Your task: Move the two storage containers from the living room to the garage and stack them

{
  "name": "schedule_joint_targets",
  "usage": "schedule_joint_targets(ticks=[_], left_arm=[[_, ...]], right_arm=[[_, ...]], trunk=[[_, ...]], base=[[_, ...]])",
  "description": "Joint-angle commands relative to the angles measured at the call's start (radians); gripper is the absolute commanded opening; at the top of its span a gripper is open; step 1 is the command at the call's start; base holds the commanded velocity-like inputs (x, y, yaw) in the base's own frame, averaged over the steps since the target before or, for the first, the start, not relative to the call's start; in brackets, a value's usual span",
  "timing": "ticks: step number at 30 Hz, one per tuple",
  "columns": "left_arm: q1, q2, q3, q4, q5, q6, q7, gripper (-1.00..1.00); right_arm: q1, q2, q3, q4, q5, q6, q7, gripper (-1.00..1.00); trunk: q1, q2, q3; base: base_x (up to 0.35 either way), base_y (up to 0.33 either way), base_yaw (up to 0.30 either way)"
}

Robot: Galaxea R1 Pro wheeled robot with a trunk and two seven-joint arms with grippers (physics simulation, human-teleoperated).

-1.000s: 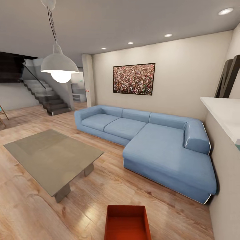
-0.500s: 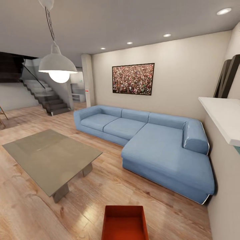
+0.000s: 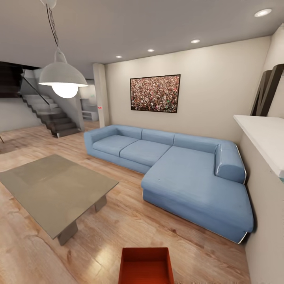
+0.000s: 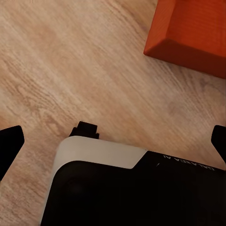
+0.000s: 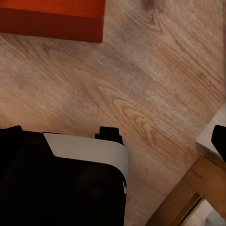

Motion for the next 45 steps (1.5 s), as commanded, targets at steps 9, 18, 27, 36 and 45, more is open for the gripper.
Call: schedule_joint_targets(ticks=[9, 18, 27, 36, 45], left_arm=[[-0.001, 0.0, 0.008, 0.0, 0.0, -0.003, 0.002, 1.0], [-0.001, 0.0, 0.008, 0.0, 0.0, -0.003, 0.002, 1.0], [-0.001, 0.0, 0.008, 0.0, 0.0, -0.003, 0.002, 1.0], [-0.001, 0.0, 0.008, 0.0, 0.0, -0.003, 0.002, 1.0], [-0.001, 0.003, 0.008, 0.002, 0.0, -0.002, 0.001, 1.0]], right_arm=[[-0.001, -0.003, 0.007, 0.003, 0.004, -0.004, -0.004, 1.0], [-0.001, -0.003, 0.007, 0.003, 0.004, -0.005, -0.004, 1.0], [-0.001, -0.003, 0.007, 0.002, 0.004, -0.004, -0.004, 1.0], [-0.001, -0.003, 0.007, 0.003, 0.004, -0.004, -0.004, 1.0], [-0.001, -0.003, 0.007, 0.003, 0.004, -0.004, -0.004, 1.0]], trunk=[[0.0, -0.001, -0.001], [0.0, -0.001, -0.001], [0.0, -0.001, -0.001], [0.0, -0.001, -0.001], [0.0, -0.001, -0.001]], base=[[0.0, 0.0, -0.165], [0.0, 0.0, -0.007], [0.0, -0.083, 0.0], [0.0, -0.013, 0.0], [0.146, -0.098, 0.0]])
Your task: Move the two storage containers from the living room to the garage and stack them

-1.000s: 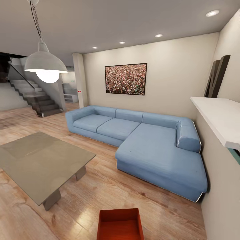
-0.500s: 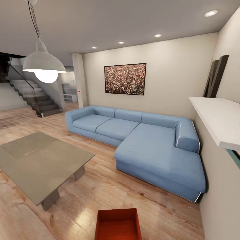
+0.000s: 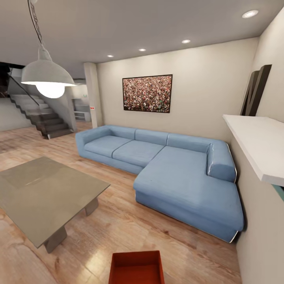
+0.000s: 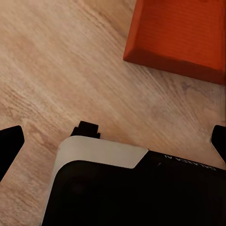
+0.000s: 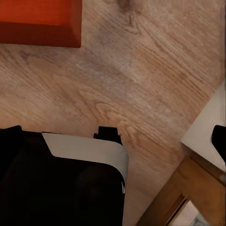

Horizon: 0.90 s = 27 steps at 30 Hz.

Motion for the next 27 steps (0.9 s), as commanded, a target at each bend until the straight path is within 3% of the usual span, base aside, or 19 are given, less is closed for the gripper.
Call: schedule_joint_targets(ticks=[1, 8, 19, 27], left_arm=[[-0.001, 0.0, 0.008, 0.001, -0.001, -0.003, 0.001, 1.0], [-0.001, -0.001, 0.008, 0.0, -0.001, -0.003, 0.001, 1.0], [-0.001, -0.001, 0.008, 0.0, -0.001, -0.003, 0.002, 1.0], [-0.001, -0.003, 0.008, 0.0, -0.001, -0.003, 0.003, 1.0]], right_arm=[[-0.001, 0.0, 0.007, 0.003, 0.004, -0.005, -0.004, 1.0], [-0.001, 0.0, 0.007, 0.003, 0.004, -0.005, -0.004, 1.0], [-0.001, 0.0, 0.007, 0.003, 0.004, -0.005, -0.004, 1.0], [-0.001, 0.0, 0.007, 0.004, 0.004, -0.005, -0.004, 1.0]], trunk=[[0.0, -0.001, -0.001], [0.0, -0.001, -0.001], [0.0, -0.001, -0.001], [0.0, -0.001, -0.001]], base=[[0.203, -0.145, 0.0], [0.168, -0.111, 0.0], [0.015, -0.008, 0.0], [0.0, 0.137, 0.0]])
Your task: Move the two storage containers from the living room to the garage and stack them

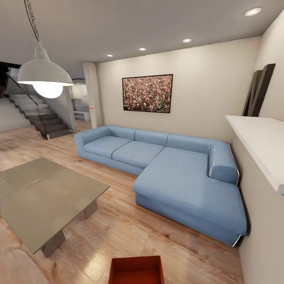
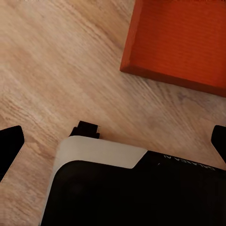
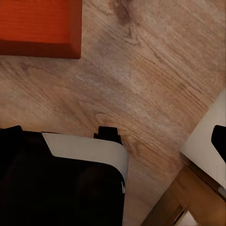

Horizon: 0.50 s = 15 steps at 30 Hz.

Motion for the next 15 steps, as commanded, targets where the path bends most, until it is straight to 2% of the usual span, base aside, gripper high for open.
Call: schedule_joint_targets(ticks=[1, 15], left_arm=[[-0.001, 0.0, 0.008, 0.001, -0.001, -0.003, 0.002, 1.0], [-0.001, -0.001, 0.008, 0.0, -0.001, -0.003, 0.002, 1.0]], right_arm=[[-0.001, 0.0, 0.007, 0.003, 0.004, -0.005, -0.004, 1.0], [-0.001, 0.0, 0.007, 0.003, 0.004, -0.005, -0.004, 1.0]], trunk=[[0.0, -0.001, -0.001], [0.0, -0.001, -0.001]], base=[[0.0, 0.143, 0.0], [0.0, 0.025, 0.0]])
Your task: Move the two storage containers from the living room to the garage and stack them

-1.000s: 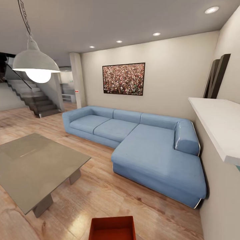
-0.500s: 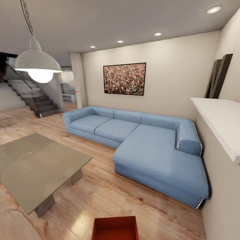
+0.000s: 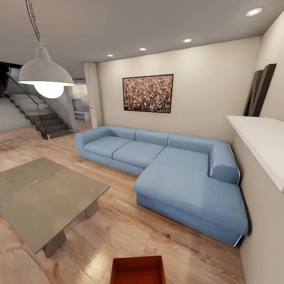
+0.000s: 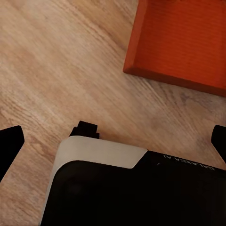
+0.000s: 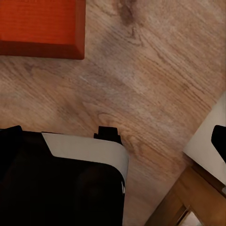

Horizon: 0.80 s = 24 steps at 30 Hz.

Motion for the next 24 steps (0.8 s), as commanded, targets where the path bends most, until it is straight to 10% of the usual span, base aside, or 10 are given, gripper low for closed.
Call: schedule_joint_targets(ticks=[1, 24], left_arm=[[-0.001, 0.0, 0.008, 0.001, 0.0, -0.003, 0.002, 1.0], [-0.001, -0.002, 0.008, 0.001, 0.0, -0.003, 0.002, 1.0]], right_arm=[[-0.001, 0.0, 0.007, 0.003, 0.004, -0.005, -0.004, 1.0], [-0.001, 0.0, 0.007, 0.003, 0.004, -0.005, -0.004, 1.0]], trunk=[[0.0, -0.001, -0.001], [0.0, -0.001, -0.001]], base=[[0.0, 0.0, 0.0], [-0.029, 0.008, 0.0]])
